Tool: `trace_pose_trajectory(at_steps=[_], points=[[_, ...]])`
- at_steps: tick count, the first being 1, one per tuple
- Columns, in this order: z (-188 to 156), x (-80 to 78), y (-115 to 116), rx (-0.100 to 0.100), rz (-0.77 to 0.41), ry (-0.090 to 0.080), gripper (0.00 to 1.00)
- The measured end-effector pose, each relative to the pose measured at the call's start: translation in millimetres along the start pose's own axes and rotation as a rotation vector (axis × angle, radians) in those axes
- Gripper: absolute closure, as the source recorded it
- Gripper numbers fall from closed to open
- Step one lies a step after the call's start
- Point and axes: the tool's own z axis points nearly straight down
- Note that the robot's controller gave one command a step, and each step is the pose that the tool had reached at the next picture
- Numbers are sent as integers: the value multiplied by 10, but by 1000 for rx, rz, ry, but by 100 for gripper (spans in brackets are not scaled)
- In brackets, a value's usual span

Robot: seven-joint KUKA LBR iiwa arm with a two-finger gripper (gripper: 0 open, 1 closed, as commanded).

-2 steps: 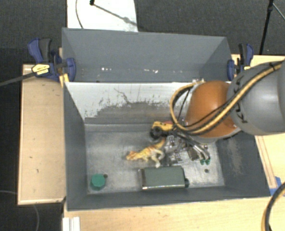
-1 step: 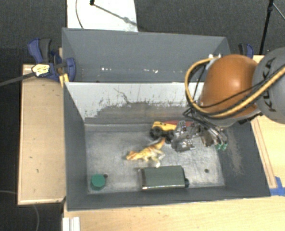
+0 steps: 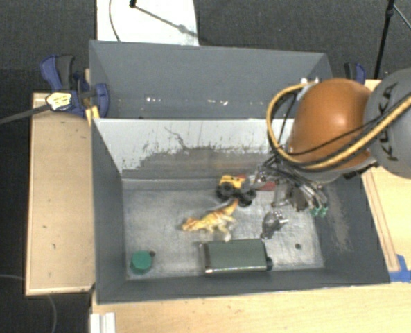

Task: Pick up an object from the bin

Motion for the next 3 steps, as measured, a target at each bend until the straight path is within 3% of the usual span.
trace_pose_trajectory(at_steps=[1, 2, 3], points=[[0, 0, 0, 0, 0, 0, 0], [821, 149, 549, 2, -364, -18, 100], [820, 149, 549, 2, -363, -18, 100]])
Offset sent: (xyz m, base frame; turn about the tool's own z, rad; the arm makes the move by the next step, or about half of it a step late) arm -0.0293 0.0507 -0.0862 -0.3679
